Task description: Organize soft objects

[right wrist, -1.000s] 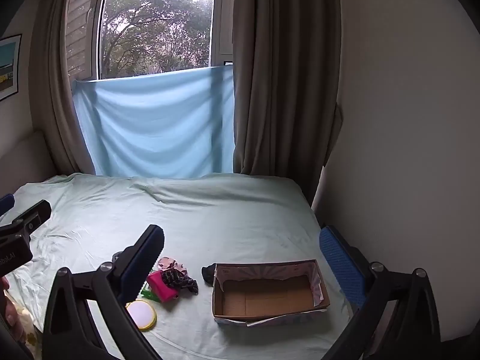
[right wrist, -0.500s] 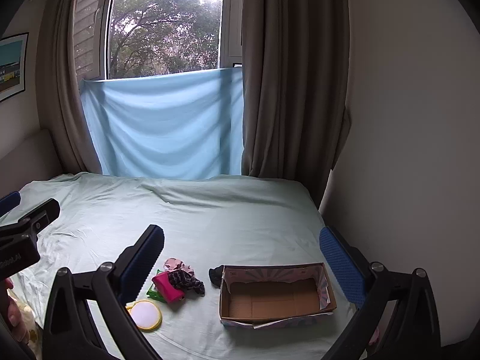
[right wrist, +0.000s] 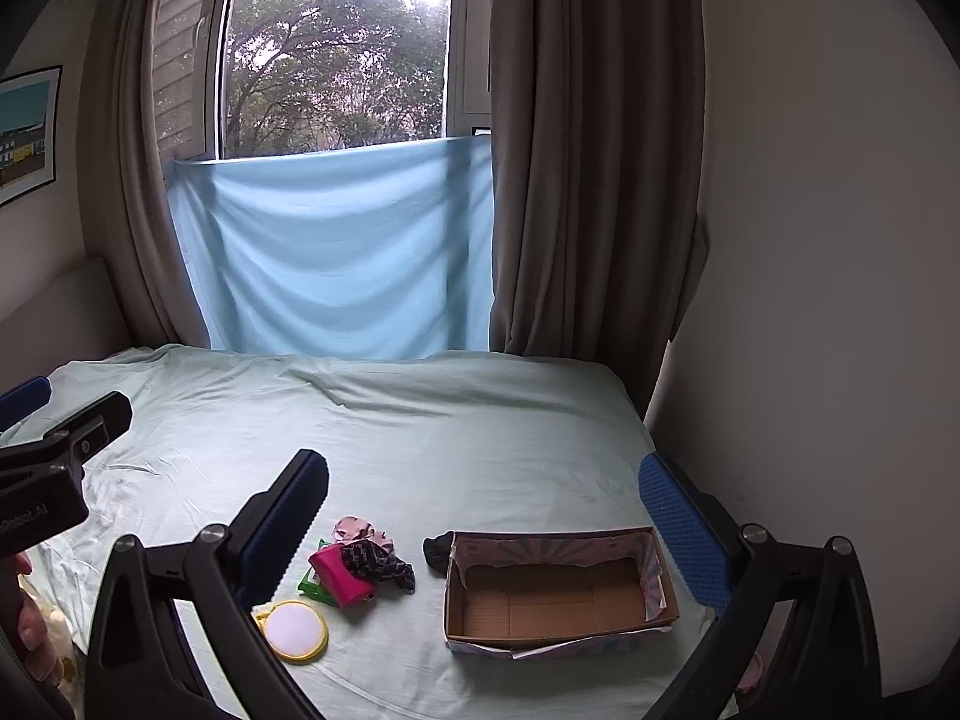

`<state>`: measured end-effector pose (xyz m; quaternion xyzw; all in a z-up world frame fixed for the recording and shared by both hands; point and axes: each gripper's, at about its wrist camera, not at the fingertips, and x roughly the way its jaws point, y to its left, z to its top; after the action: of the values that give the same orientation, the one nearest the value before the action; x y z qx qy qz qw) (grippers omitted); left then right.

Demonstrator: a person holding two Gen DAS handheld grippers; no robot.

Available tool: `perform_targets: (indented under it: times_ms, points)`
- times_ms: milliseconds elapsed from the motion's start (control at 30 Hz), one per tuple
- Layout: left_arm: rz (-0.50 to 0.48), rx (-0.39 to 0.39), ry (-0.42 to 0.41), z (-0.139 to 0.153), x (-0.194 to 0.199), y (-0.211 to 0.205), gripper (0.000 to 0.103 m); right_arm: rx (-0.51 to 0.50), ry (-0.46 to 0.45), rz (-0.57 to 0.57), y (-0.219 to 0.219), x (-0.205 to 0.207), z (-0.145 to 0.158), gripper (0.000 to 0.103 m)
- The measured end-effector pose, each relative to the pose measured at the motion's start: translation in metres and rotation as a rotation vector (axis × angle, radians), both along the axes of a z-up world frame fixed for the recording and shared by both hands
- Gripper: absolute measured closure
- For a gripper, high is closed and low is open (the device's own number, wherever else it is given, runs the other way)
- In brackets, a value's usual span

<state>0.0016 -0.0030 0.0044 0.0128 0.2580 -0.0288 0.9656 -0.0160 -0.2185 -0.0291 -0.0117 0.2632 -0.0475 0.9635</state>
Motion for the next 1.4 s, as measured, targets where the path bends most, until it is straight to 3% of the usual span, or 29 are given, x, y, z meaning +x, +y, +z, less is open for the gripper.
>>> perform_targets:
  times_ms: [1400]
  points:
    - [-0.022,-0.012,0.019,-0.004,0.01,0.002,0.0,0.006,0.004,-0.023,0.001,0.001,-0.001,0.0]
